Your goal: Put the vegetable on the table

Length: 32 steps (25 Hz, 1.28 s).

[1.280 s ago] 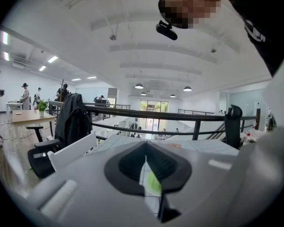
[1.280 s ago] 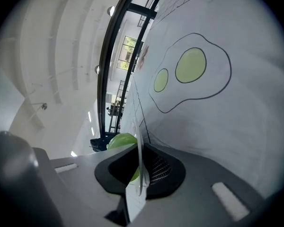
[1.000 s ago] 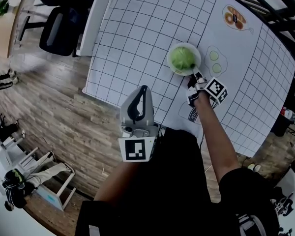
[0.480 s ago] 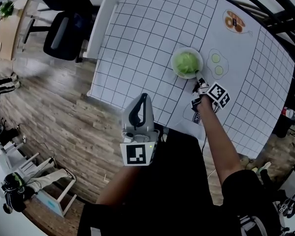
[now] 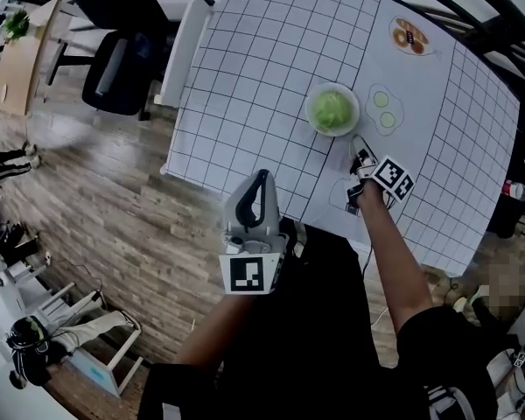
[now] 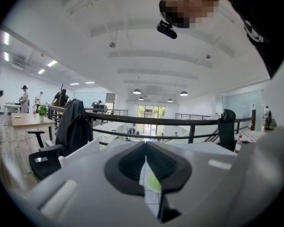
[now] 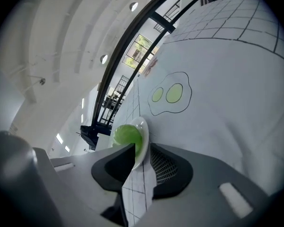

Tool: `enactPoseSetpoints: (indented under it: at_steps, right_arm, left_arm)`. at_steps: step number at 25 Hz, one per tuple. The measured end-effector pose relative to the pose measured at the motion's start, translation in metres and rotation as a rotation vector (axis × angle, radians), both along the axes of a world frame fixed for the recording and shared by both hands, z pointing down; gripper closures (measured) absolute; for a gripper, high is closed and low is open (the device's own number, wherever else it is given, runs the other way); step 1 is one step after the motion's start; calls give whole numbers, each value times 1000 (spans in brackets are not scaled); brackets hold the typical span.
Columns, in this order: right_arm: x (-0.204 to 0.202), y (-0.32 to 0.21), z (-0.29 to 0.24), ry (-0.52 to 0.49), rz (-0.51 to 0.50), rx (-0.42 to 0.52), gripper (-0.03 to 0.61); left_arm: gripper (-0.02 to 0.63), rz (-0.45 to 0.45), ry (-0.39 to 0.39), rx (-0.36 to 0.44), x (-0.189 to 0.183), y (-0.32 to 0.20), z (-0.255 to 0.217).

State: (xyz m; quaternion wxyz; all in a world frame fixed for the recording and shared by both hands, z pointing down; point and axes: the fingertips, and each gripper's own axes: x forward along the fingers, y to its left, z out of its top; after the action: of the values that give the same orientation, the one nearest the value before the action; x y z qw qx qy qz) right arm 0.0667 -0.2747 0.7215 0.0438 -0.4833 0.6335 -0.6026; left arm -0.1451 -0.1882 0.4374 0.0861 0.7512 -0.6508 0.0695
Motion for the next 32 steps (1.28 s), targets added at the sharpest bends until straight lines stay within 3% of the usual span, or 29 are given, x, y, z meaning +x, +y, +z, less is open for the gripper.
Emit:
enactPoseSetpoints:
  at_steps: [10,15,19,22,32]
  right_arm:
    - [-8,35,-44,-41,-6,59,489]
    - [-16,53,-83,-70,24,99,489]
    - [-27,75,-116,-98,36,133,491]
    - [-33,93,-140,-96,26,162,491]
    - [-37,169,-219,-74,99,253,564]
  left_arm:
    - [606,79,63,22,21,9,-7]
    - [606,133,33,62,30,17,-23]
    - [606,161,42,48,32,34,-27]
    - [606,205,52,81,36,47,-37]
    - [605,315,69,118,47,89,-45]
